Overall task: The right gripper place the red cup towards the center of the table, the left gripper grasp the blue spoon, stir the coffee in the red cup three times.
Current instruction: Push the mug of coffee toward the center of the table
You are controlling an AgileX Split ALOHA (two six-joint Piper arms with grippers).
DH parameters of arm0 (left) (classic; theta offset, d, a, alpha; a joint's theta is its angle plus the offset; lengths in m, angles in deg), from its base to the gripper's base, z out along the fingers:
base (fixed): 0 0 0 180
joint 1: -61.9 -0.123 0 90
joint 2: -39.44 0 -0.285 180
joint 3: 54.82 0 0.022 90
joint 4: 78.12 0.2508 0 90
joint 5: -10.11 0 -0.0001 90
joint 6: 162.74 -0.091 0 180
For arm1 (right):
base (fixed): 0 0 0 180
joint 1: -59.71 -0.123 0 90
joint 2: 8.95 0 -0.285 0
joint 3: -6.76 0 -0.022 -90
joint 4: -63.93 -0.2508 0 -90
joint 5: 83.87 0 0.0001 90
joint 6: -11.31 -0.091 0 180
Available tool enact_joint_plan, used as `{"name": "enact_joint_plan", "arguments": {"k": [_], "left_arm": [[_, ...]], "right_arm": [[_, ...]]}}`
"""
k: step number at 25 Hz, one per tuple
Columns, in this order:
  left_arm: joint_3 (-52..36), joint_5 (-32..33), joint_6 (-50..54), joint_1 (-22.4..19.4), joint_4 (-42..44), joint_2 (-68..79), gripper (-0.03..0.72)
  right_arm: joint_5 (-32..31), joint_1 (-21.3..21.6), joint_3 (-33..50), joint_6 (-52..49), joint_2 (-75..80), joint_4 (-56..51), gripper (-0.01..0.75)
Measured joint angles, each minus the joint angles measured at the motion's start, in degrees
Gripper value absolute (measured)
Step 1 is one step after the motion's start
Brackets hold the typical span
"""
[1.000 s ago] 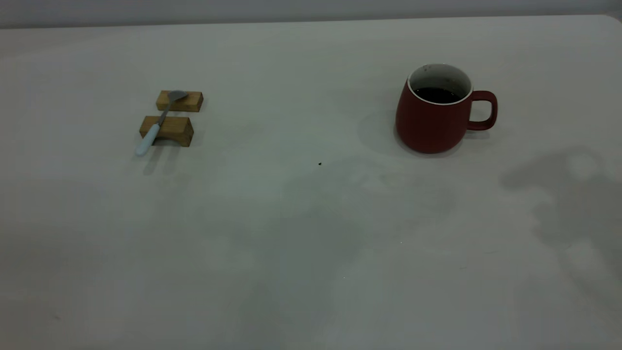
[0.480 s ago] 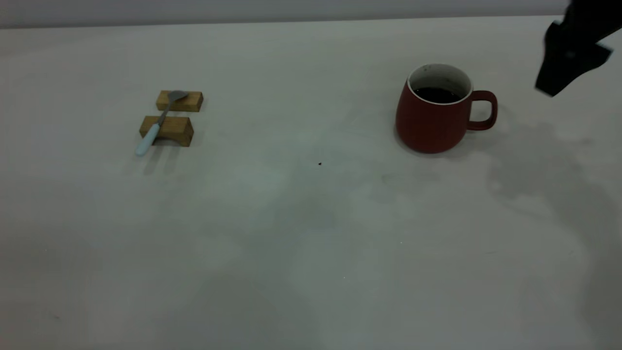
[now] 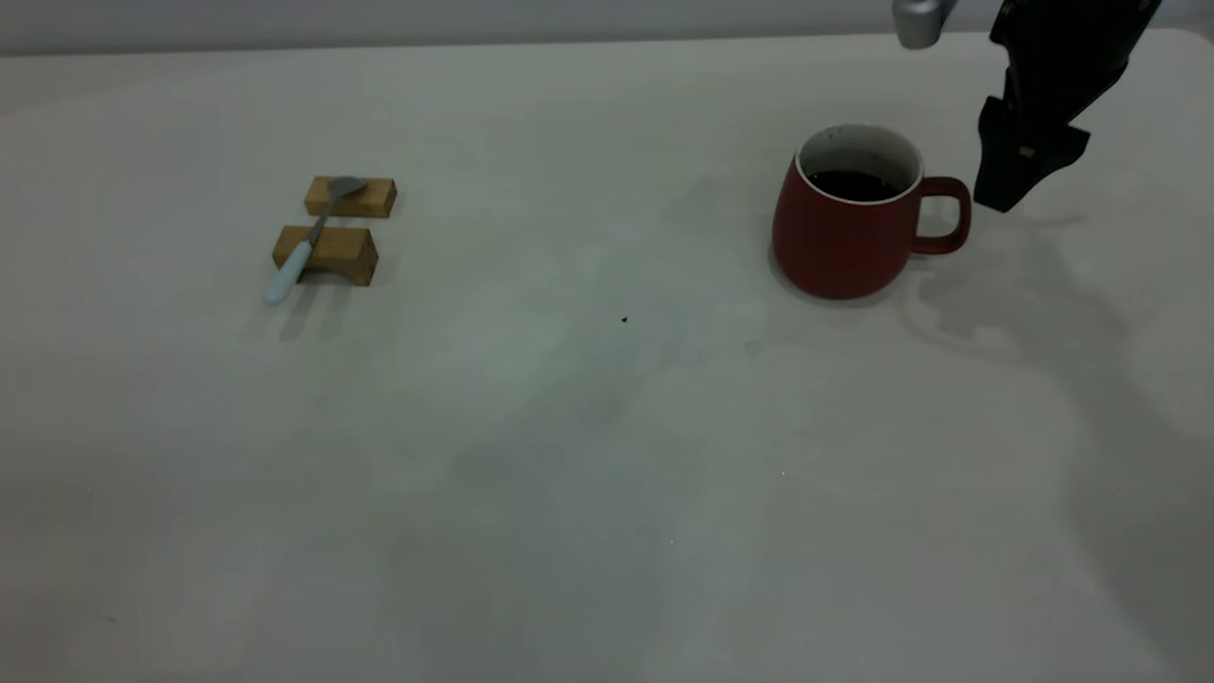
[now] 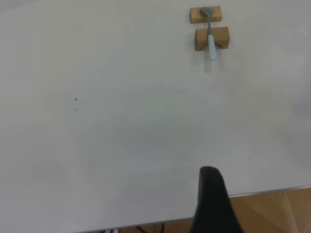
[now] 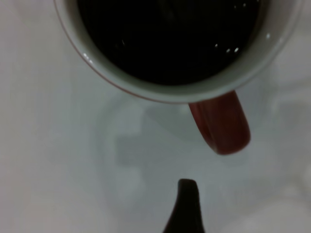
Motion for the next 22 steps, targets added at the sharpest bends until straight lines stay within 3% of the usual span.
{"name": "enact_joint_plan", "arguments": {"k": [14, 22], "left_arm": [[0.0, 0.0, 0.05, 0.0, 0.0, 0.0, 0.571], [0.0, 0.0, 0.05, 0.0, 0.0, 0.0, 0.571]], "right_arm": [[2.33, -4.63, -0.38, 2.54, 1.61, -0.83, 0.706], [3.03, -4.93, -0.38, 2.97, 1.65, -1.81, 0.694]]}}
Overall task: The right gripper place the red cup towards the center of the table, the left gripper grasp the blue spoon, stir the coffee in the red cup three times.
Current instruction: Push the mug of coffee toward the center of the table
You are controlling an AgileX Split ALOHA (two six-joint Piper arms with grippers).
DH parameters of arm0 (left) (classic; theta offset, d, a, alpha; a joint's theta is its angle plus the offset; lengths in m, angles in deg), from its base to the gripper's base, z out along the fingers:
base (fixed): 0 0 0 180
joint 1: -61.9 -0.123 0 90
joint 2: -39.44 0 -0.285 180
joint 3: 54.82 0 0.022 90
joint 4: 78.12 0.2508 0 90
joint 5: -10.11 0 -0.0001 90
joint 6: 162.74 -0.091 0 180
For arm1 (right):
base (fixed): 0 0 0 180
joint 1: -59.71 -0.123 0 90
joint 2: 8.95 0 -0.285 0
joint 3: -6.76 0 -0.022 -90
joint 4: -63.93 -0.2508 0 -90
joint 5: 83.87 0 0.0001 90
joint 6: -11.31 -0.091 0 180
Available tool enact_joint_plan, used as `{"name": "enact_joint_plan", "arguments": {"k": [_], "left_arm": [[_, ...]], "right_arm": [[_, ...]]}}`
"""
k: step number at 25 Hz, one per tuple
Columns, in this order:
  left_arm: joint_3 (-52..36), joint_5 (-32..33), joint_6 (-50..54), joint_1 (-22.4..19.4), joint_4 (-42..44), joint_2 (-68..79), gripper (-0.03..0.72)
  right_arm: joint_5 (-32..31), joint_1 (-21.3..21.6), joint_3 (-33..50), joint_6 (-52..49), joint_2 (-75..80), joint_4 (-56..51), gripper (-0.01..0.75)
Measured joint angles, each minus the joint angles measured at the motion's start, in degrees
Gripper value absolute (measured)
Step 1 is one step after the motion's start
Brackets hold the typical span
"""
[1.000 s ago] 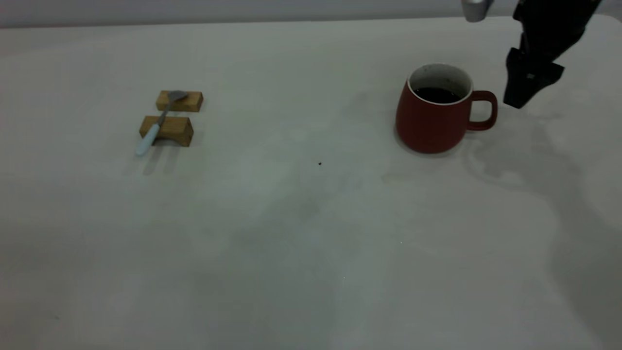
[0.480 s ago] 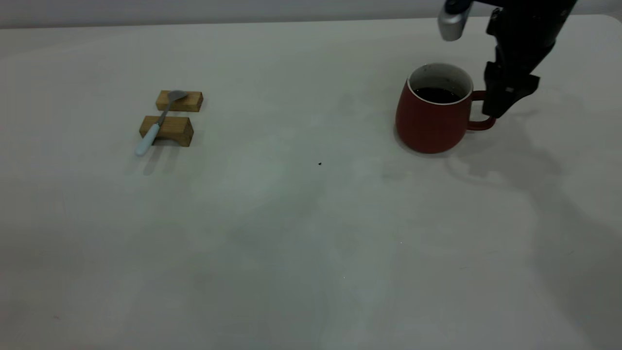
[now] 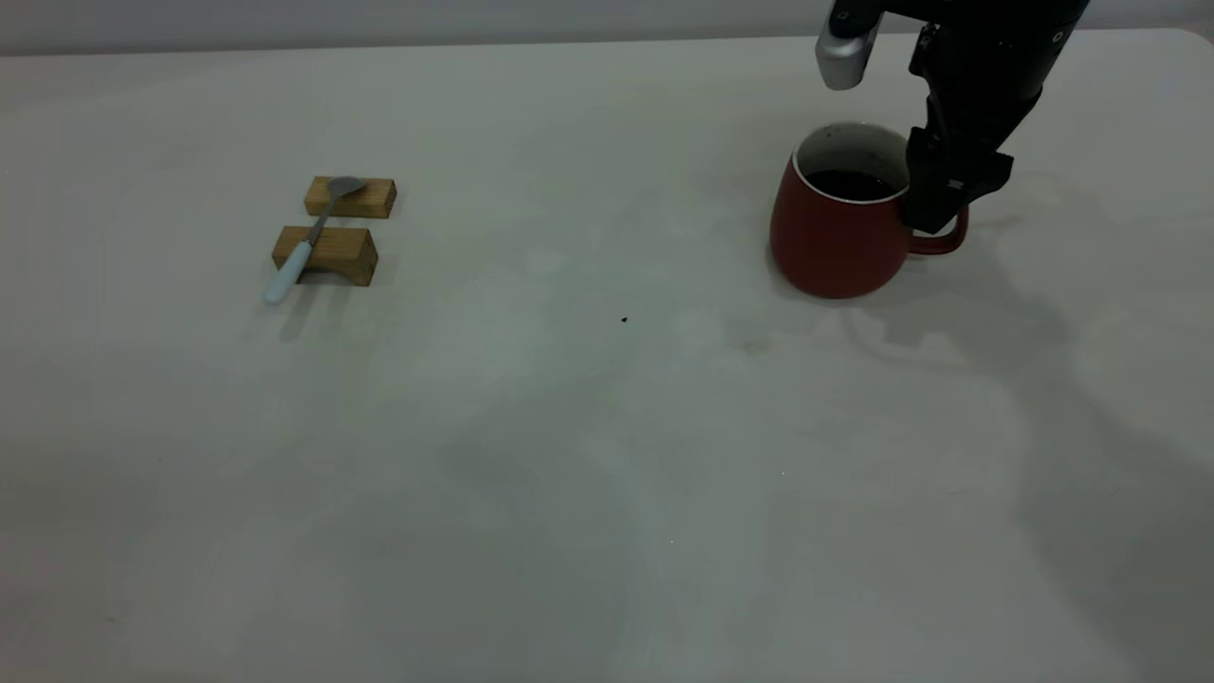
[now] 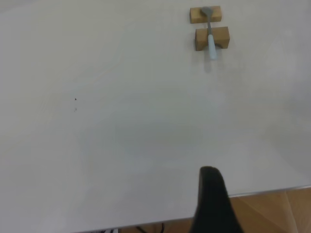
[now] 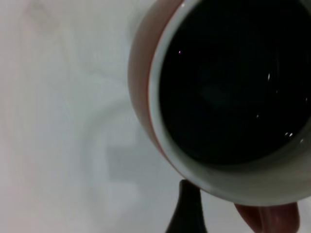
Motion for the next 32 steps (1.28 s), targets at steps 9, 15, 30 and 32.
{"name": "enact_joint_plan", "arguments": {"k": [9, 15, 30, 32], "left_arm": [[0.0, 0.04, 0.0, 0.0, 0.0, 0.0, 0.571], [0.0, 0.04, 0.0, 0.0, 0.0, 0.0, 0.571], [0.0, 0.04, -0.03, 0.0, 0.0, 0.0, 0.571], [0.0, 0.04, -0.03, 0.0, 0.0, 0.0, 0.571]], "right_arm": [[1.57, -2.74, 0.0, 0.12, 1.53, -0.78, 0.683], [3.46, -8.34, 0.0, 0.12, 1.71, -3.15, 0.672], [9.83, -17.16, 0.0, -0.73, 2.1, -17.56, 0.657], [10.06, -17.16, 0.0, -0.77, 1.98, -19.44, 0.652]]}}
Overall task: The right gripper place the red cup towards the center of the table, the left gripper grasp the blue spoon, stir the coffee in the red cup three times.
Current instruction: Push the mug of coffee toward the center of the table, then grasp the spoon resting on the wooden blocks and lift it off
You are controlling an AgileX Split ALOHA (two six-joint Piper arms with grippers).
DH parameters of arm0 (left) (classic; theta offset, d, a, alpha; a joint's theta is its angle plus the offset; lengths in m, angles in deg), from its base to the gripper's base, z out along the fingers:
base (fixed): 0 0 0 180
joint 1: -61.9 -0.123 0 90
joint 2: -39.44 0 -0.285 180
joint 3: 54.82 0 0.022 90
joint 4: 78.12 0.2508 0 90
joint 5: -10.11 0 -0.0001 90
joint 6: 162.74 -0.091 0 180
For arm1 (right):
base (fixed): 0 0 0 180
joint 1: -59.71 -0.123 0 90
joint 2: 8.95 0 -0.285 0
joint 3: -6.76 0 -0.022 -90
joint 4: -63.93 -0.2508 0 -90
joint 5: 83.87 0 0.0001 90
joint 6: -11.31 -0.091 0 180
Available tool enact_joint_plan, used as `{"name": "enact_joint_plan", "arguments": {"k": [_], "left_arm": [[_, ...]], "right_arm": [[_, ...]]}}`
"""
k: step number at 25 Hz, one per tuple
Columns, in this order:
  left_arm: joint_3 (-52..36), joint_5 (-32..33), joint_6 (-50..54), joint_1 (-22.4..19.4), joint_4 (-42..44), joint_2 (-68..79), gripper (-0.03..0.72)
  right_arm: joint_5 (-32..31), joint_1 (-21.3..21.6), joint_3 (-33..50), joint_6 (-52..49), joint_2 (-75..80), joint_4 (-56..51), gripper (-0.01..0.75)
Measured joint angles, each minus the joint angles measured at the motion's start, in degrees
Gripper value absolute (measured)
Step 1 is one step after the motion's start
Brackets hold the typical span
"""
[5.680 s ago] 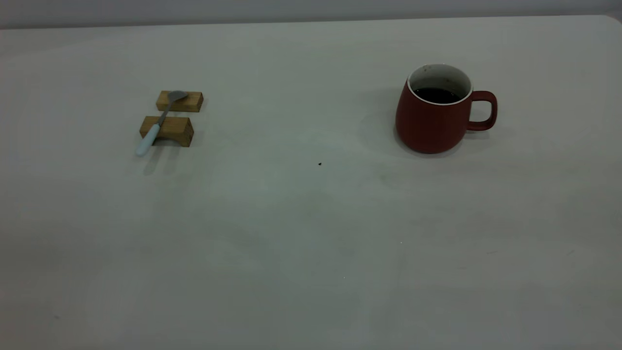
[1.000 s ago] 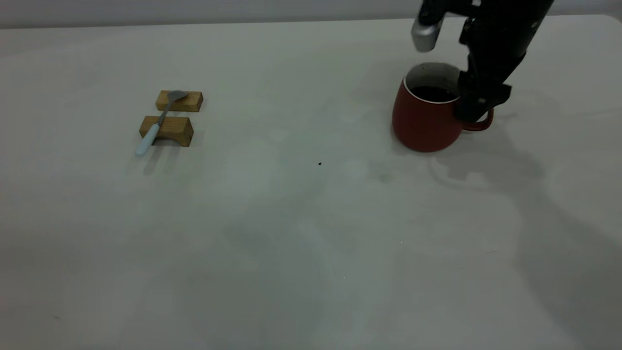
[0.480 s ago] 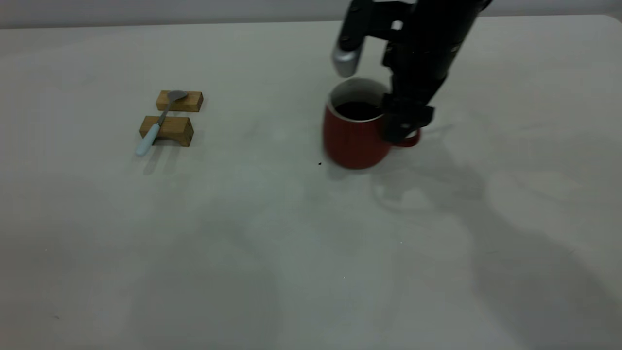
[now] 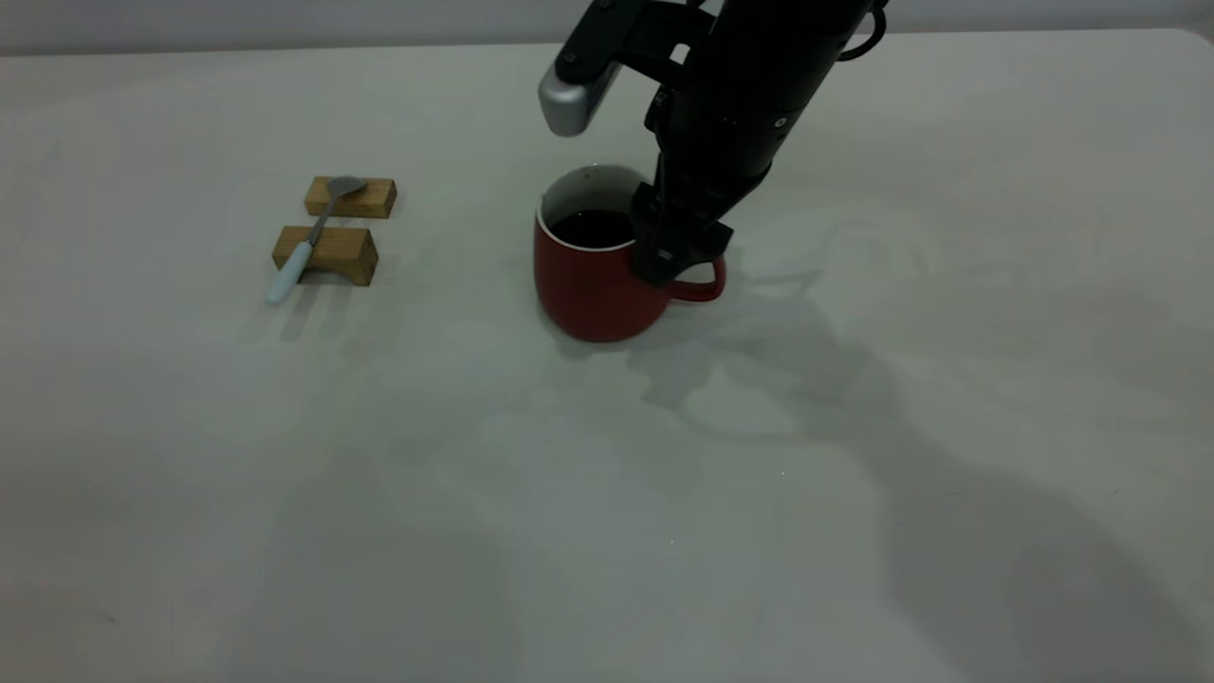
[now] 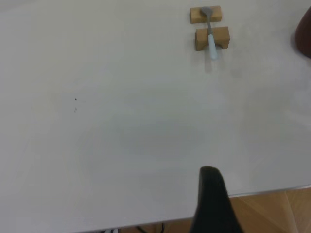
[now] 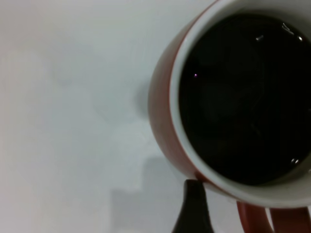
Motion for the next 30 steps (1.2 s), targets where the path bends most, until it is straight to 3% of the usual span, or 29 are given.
{"name": "enact_joint_plan", "arguments": {"k": [4, 7, 18, 24, 30], "left_arm": [[0.0, 0.0, 0.0, 0.0, 0.0, 0.0, 0.571], [0.0, 0.0, 0.0, 0.0, 0.0, 0.0, 0.571], [0.0, 0.0, 0.0, 0.0, 0.0, 0.0, 0.571], [0.0, 0.0, 0.05, 0.0, 0.0, 0.0, 0.571], [0.0, 0.0, 0.05, 0.0, 0.0, 0.0, 0.571]], "right_arm": [[-1.76, 0.87, 0.0, -1.58, -1.92, -0.86, 0.649], [-6.72, 3.02, 0.0, -5.78, -5.71, -0.68, 0.646], [-46.36, 15.43, 0.0, -36.05, -36.38, 6.08, 0.641], [-48.73, 15.61, 4.44, -42.73, -50.33, 13.4, 0.657], [-49.34, 15.68, 18.88, -48.74, -69.71, 20.05, 0.683]]}}
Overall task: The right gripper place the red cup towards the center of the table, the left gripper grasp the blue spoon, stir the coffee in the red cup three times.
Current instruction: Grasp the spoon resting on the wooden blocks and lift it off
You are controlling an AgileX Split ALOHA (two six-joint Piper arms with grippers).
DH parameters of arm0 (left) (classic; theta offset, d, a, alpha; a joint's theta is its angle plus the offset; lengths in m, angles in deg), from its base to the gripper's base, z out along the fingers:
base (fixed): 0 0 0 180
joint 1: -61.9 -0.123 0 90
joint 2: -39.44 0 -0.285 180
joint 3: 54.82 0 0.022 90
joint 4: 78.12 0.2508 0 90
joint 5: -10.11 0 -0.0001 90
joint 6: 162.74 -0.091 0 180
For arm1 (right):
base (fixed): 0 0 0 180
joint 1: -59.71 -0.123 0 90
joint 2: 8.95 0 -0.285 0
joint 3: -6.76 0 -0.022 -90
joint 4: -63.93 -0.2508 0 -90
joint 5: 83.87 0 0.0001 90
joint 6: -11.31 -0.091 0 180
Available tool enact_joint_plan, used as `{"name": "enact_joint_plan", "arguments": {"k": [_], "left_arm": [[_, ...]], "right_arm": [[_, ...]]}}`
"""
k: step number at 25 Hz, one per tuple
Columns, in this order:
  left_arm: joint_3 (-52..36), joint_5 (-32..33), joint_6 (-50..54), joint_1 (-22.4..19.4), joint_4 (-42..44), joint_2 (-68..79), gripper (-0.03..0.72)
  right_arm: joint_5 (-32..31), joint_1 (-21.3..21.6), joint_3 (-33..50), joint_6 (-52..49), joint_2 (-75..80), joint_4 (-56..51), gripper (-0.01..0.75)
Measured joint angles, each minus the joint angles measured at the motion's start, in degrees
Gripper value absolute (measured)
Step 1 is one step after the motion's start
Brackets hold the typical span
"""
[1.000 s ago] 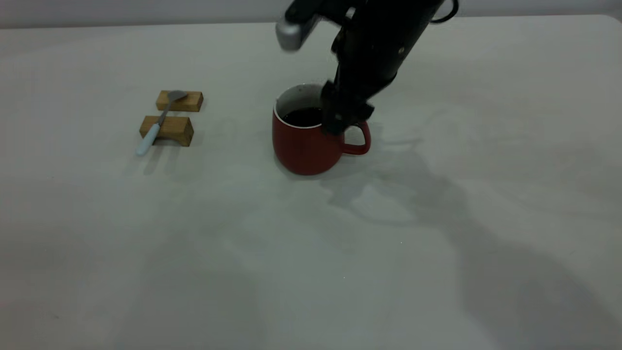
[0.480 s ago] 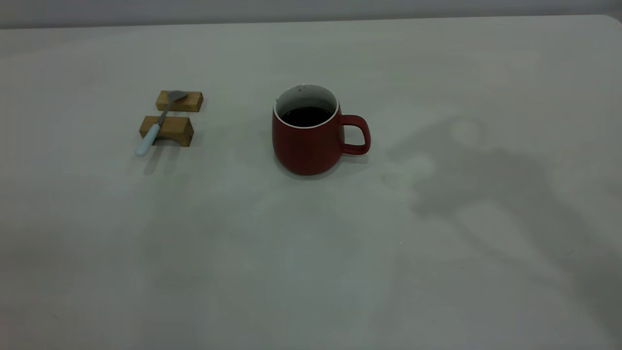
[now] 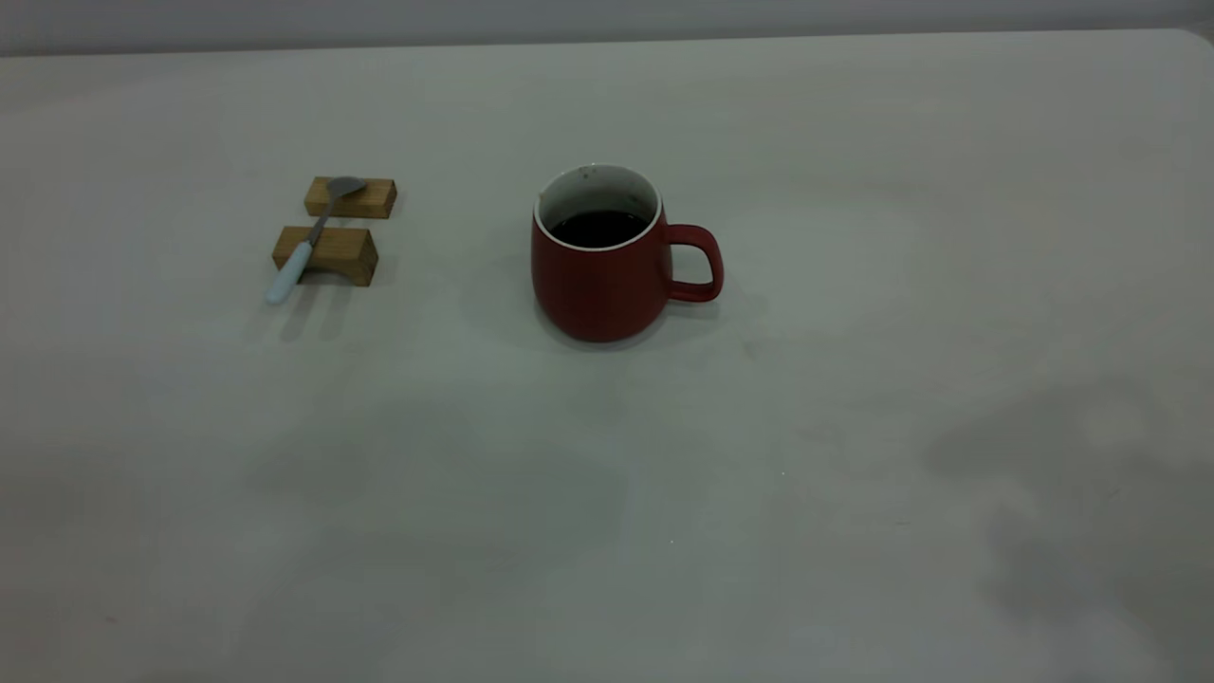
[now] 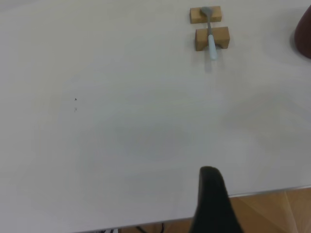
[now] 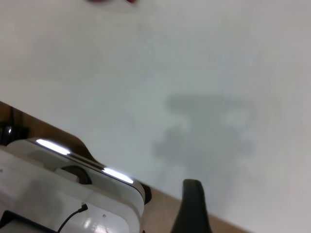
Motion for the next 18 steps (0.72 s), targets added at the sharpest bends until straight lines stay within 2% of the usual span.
{"name": "enact_joint_plan", "arguments": {"k": [6, 11, 18], "left_arm": [[0.0, 0.0, 0.0, 0.0, 0.0, 0.0, 0.571], [0.0, 0.0, 0.0, 0.0, 0.0, 0.0, 0.571], [0.0, 0.0, 0.0, 0.0, 0.0, 0.0, 0.571]], "right_arm": [[-0.4, 0.73, 16.35, -7.3, -23.23, 2.72, 0.678], [1.52, 6.26, 28.55, -8.0, -41.43, 2.81, 0.665], [2.88, 11.8, 35.83, -9.29, -54.93, 2.73, 0.654]]}}
